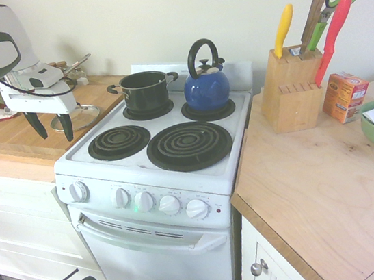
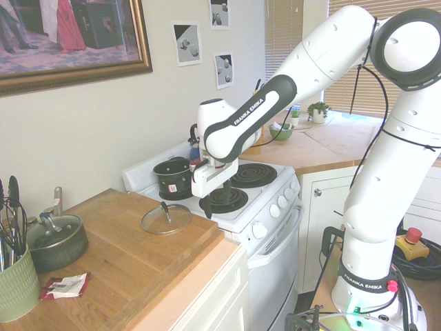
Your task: Cover the lid of the pot
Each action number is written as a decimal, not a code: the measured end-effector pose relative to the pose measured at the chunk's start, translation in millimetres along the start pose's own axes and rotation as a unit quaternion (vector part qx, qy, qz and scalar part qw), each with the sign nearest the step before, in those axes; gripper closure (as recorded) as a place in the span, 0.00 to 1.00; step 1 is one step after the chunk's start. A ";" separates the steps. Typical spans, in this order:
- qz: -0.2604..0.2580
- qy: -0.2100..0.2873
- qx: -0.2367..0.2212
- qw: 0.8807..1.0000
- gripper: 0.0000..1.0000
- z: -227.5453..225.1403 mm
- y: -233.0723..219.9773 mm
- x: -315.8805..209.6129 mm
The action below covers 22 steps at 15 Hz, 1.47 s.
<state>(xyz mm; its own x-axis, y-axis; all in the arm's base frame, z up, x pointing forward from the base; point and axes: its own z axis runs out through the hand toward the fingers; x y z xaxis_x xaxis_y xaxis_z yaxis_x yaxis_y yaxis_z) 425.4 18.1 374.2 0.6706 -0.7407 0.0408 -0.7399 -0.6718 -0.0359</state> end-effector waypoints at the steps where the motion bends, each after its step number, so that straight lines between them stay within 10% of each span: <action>1: 0.000 -0.001 -0.001 1.000 0.00 0.5 0.2 -0.2; 10: 0.071 0.021 0.037 0.997 0.00 -24.8 -79.1 -6.0; 22: 0.269 0.050 0.063 0.960 0.00 4.9 -180.0 51.3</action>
<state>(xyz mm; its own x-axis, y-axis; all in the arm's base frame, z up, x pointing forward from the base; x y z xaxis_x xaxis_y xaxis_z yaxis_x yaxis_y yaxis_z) 593.3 101.0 377.8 0.1803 -0.9806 0.0770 -0.9610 -0.1923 -0.1989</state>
